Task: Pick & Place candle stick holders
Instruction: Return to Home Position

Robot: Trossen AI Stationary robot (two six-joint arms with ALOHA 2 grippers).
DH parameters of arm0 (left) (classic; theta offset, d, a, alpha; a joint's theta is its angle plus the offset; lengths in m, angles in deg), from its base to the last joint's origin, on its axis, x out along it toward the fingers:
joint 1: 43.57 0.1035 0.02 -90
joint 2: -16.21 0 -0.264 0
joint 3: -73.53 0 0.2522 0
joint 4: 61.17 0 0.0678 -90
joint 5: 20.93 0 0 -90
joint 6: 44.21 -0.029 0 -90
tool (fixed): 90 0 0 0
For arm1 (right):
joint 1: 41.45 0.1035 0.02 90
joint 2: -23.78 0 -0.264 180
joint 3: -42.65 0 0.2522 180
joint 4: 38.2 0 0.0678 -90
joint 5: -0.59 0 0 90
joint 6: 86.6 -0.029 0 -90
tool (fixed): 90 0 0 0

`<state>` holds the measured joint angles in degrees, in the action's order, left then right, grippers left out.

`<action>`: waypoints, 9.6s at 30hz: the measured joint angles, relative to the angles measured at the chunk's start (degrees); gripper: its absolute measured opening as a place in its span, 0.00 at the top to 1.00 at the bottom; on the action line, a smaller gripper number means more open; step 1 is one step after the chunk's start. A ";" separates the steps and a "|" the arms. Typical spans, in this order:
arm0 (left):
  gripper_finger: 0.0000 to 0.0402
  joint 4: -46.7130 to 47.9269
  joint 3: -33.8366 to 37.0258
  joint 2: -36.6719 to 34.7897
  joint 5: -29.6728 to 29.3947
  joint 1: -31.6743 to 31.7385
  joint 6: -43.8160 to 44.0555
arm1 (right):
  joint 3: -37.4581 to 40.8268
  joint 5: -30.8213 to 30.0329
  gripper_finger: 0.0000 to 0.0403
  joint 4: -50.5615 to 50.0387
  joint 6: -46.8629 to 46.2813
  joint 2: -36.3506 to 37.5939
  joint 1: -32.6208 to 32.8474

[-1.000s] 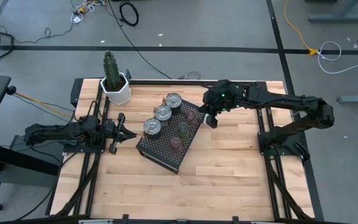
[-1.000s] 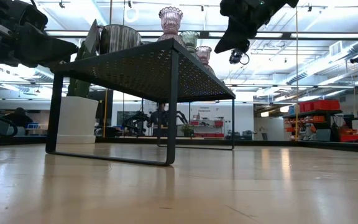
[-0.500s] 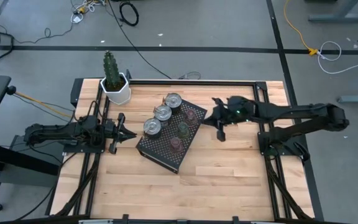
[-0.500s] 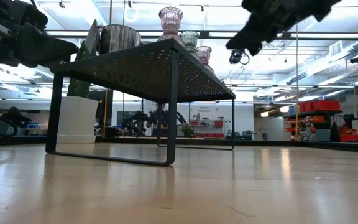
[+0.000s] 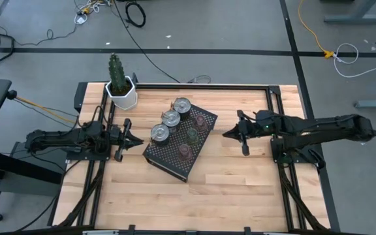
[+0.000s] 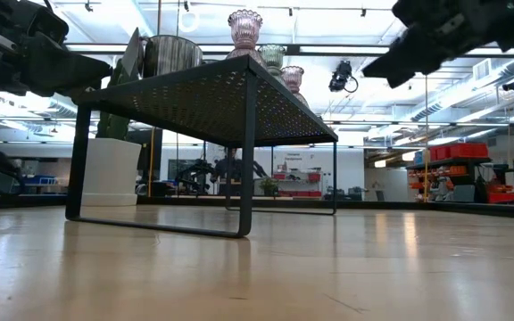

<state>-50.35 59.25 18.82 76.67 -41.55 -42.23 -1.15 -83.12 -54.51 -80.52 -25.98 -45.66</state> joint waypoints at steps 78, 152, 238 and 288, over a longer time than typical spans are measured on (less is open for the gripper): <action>0.91 0.01 -0.01 -0.02 0.00 -0.02 0.00 | 29.13 -5.42 0.95 3.07 -1.09 49.79 0.46; 0.91 0.00 0.00 0.00 0.00 0.00 0.02 | 29.13 -5.42 0.95 3.11 -1.06 49.66 0.45; 0.91 0.01 -0.01 -0.01 0.00 0.00 0.01 | 29.13 -5.42 0.95 3.11 -1.06 49.66 0.46; 0.91 0.02 -0.01 -0.02 0.00 -0.02 0.00 | 29.11 -5.42 0.95 3.12 -1.05 49.66 0.44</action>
<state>-50.34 59.24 18.80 76.67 -41.57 -42.23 27.96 -88.54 -51.39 -81.56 23.68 -45.22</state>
